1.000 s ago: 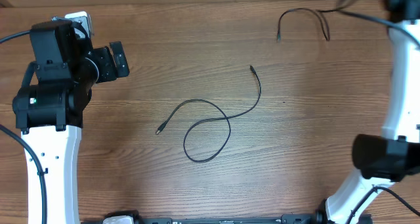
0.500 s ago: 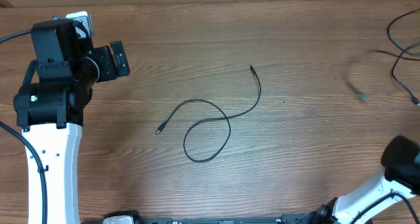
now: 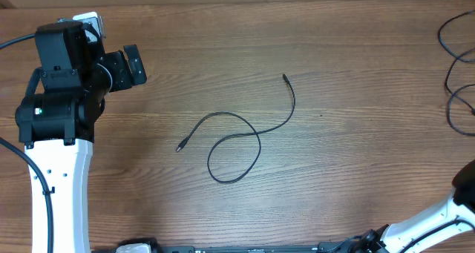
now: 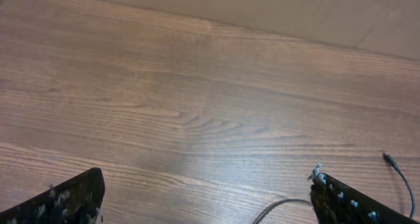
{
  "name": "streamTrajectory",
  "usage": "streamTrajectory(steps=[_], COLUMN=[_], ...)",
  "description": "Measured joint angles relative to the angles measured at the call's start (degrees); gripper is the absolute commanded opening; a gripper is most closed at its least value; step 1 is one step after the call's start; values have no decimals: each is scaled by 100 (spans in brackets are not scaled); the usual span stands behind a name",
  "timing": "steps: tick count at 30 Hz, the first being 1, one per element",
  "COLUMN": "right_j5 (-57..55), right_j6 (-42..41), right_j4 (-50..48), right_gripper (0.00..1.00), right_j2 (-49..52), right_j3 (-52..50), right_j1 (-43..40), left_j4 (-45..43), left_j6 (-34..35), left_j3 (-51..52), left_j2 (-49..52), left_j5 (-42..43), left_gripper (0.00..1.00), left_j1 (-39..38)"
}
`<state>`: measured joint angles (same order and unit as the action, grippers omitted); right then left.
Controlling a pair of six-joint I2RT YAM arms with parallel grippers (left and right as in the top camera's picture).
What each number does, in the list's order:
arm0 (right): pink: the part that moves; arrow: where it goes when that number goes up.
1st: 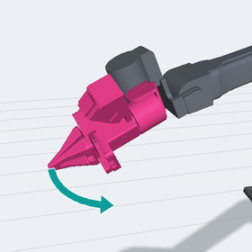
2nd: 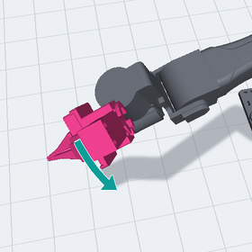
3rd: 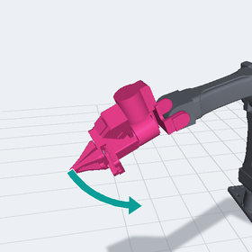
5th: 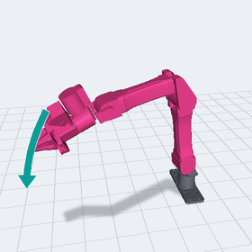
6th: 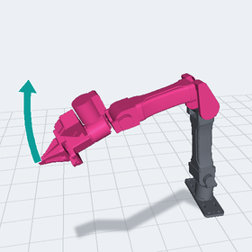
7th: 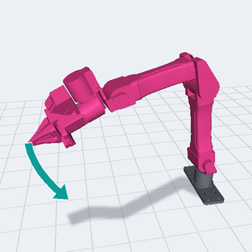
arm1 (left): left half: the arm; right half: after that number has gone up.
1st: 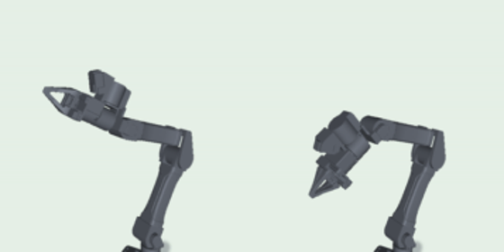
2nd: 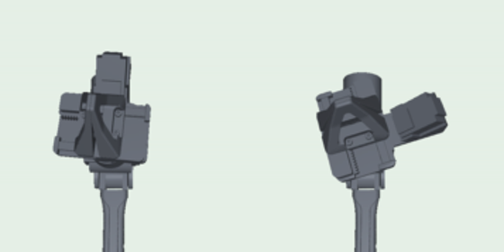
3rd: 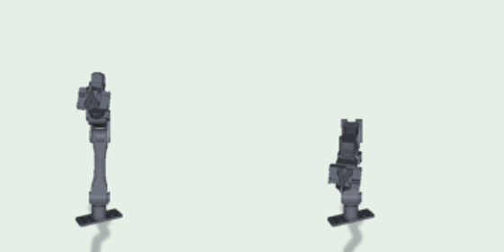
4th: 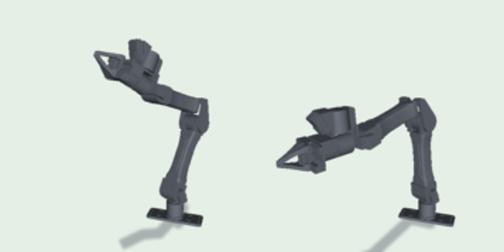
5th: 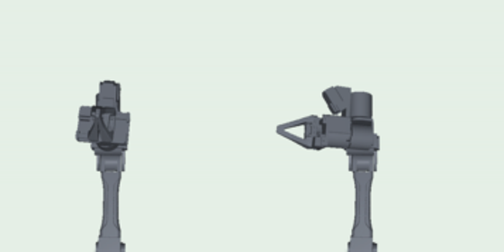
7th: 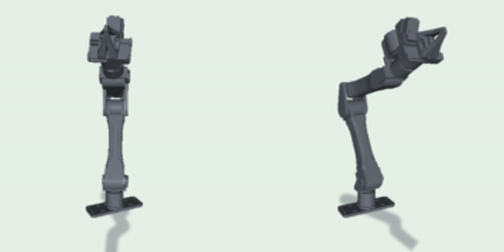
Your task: Untangle cables
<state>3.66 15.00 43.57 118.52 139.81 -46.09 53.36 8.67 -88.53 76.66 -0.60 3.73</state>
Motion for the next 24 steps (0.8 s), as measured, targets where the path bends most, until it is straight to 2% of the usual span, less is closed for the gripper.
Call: streamTrajectory(steps=[6, 15, 16, 17, 18, 19, 24], right_j5=[68, 850, 968, 1091, 1165, 1244, 1443], right_j6=[-409, -1091, -1117, -1141, -1154, -1185, -1180], right_j4=[319, 341, 308, 254, 181, 92, -162], right_gripper=[4, 4, 8, 29, 78, 100, 97], right_j2=[809, 863, 863, 863, 863, 863, 863], right_j3=[-1235, -2771, -2911, -3073, -3200, -3331, -3709], right_j1=[-33, 96, 138, 201, 260, 341, 852], left_j4=[-111, -155, -175, -195, -208, -214, -151], left_j6=[0, 0, 0, 0, 0, 0, 0], left_j3=[0, 0, 0, 0, 0, 0, 0], left_j2=[2, 127, 133, 138, 138, 138, 138], left_j5=[0, 0, 0, 0, 0, 0, 0], left_gripper=[100, 100, 100, 100, 100, 100, 100], left_j1=[0, 0, 0, 0, 0, 0, 0])
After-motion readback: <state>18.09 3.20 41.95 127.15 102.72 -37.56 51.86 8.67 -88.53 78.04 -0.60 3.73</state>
